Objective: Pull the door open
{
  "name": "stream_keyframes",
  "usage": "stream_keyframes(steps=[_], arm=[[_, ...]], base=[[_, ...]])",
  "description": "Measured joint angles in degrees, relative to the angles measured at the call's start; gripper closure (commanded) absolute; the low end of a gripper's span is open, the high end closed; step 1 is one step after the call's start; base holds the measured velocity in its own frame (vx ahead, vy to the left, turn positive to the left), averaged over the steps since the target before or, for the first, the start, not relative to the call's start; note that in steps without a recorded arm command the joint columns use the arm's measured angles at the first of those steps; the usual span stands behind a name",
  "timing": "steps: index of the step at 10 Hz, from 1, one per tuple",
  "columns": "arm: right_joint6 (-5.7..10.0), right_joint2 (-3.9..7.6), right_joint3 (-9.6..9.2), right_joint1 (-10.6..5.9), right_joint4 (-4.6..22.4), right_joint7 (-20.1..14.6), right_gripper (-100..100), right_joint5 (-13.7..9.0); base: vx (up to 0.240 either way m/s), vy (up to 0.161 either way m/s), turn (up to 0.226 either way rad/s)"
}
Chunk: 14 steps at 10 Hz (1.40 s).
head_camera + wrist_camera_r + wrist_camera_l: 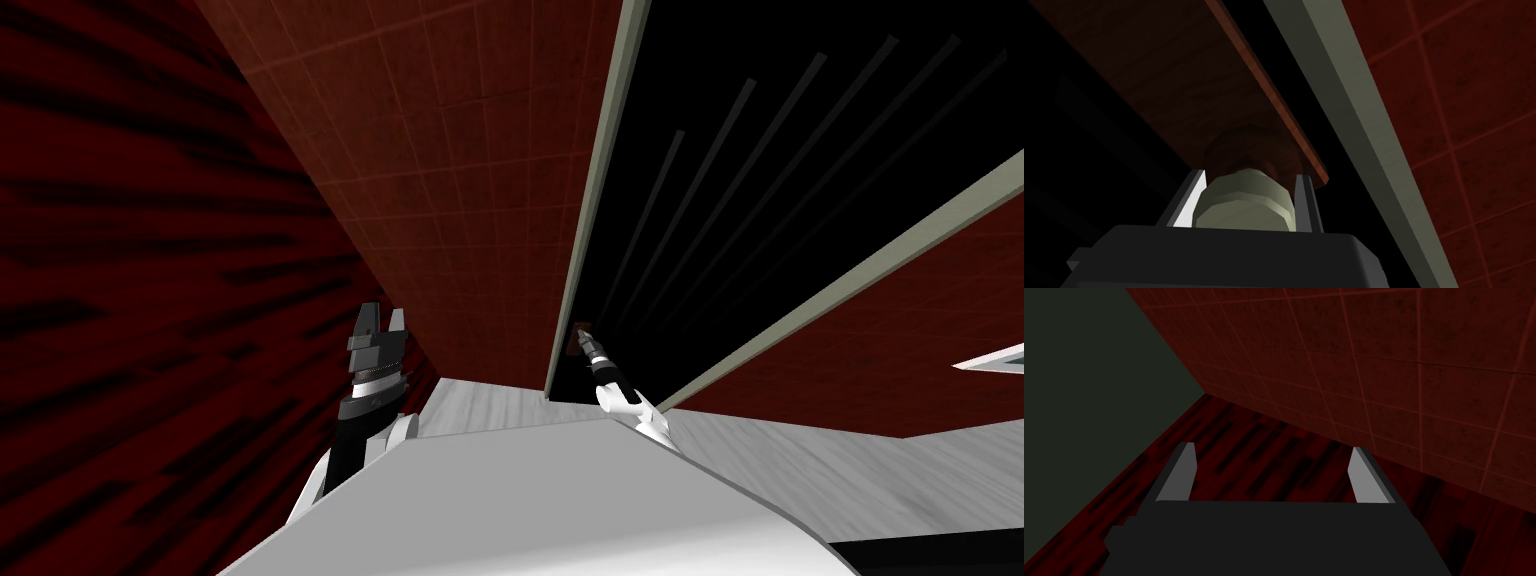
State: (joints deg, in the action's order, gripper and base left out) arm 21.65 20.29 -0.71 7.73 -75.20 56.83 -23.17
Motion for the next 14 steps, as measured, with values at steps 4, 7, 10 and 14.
stream_keyframes(steps=[4, 7, 10, 14], arm=[[0.11, -0.14, 0.07, 0.59, -0.4, -5.2, 100, -0.2], [0.08, -0.27, 0.21, 1.09, -0.8, -9.6, 100, -0.4], [0.03, -0.44, 0.33, 1.63, -1.3, -13.5, 100, -0.5], [0.09, -0.68, 0.44, 2.3, -1.9, -19.1, 100, -0.7]], base=[[-0.017, -0.01, 0.035], [-0.019, -0.01, 0.034], [-0.02, -0.009, 0.037], [-0.018, -0.008, 0.029]])
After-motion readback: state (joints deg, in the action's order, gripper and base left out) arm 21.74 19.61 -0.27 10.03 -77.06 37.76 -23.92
